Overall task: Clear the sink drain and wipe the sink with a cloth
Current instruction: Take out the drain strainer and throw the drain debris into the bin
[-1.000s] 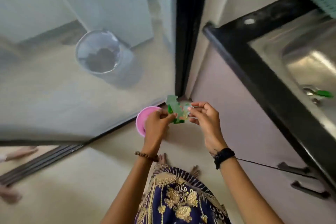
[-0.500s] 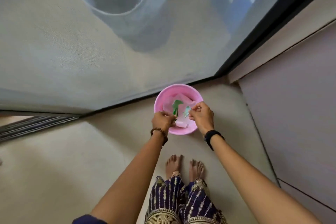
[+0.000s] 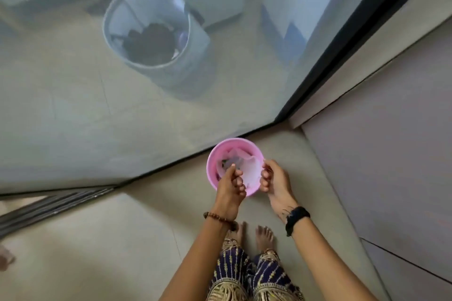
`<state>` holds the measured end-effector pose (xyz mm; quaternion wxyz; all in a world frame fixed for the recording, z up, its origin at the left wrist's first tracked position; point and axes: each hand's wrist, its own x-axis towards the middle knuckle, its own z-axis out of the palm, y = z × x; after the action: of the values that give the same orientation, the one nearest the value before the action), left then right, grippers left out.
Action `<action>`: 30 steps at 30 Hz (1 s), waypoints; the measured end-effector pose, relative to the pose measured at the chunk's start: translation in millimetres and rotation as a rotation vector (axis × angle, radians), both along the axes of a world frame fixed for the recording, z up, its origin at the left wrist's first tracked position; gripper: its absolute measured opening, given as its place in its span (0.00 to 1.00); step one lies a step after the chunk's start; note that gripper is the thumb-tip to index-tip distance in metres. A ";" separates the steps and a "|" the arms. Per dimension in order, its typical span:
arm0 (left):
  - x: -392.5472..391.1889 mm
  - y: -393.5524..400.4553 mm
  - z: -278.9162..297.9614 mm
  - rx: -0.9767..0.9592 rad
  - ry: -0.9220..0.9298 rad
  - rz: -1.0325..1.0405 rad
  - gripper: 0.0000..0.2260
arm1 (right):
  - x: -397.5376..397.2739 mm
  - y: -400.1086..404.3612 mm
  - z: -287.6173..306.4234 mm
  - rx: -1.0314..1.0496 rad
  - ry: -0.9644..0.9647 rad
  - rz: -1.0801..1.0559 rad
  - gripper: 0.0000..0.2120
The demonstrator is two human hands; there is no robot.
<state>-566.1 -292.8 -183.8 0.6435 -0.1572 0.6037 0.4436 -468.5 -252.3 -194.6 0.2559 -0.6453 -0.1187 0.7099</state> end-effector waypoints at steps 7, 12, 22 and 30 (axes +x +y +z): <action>69.5 30.3 262.1 0.407 -0.291 -0.277 0.16 | 73.8 4.9 273.7 0.252 0.281 -0.156 0.15; 136.9 59.7 359.6 0.658 -0.359 -0.548 0.14 | 155.5 3.3 381.8 0.563 0.238 -0.208 0.18; 348.8 149.8 374.2 0.835 0.138 -1.402 0.09 | 369.3 25.2 405.3 0.532 -0.260 -0.618 0.11; 515.0 241.8 286.1 0.880 0.652 -1.759 0.05 | 519.3 92.9 312.2 0.229 -0.577 -0.527 0.08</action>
<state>-51.1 -51.0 102.2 0.5459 0.7161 0.4346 0.0195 50.8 -159.4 117.6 0.4554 -0.7937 -0.0944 0.3922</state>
